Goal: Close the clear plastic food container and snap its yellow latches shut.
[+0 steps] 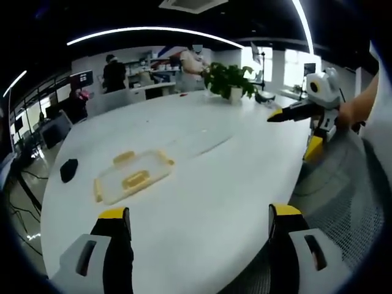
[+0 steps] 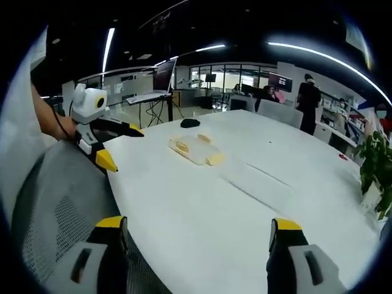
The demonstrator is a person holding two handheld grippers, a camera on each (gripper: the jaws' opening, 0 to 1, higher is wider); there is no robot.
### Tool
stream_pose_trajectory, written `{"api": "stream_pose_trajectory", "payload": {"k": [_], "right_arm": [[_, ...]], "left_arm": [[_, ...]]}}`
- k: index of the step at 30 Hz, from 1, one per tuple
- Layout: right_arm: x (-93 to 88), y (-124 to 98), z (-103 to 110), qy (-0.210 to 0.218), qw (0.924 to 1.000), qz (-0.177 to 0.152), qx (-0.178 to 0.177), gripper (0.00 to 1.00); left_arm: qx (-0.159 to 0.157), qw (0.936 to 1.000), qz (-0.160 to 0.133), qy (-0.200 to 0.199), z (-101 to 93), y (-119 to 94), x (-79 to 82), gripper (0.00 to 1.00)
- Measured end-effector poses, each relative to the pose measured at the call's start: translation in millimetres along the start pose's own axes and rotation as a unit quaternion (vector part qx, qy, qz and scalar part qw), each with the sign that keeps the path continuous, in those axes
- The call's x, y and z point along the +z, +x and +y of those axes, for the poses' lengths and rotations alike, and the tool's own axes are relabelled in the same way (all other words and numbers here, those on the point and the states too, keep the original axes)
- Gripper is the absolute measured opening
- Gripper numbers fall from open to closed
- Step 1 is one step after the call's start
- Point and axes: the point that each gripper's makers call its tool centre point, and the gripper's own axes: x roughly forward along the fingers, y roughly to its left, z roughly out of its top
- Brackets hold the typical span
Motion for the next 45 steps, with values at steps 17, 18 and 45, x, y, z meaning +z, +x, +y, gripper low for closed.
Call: {"api": "stream_pose_trajectory", "payload": {"k": [17, 18, 45], "right_arm": [[-4.0, 3, 3, 0.009, 0.9999, 0.013, 0.005, 0.95], [-5.4, 4, 7, 0.005, 0.9997, 0.017, 0.015, 0.95], [5.0, 22, 6, -0.041, 0.9971, 0.051, 0.040, 0.83]], "left_arm": [[-0.002, 1.0000, -0.001, 0.000, 0.0, -1, -0.2, 0.90], [0.000, 1.0000, 0.000, -0.001, 0.9, -2, -0.4, 0.90], [-0.010, 0.9996, 0.025, 0.013, 21.1, 1, -8.3, 0.83]]}}
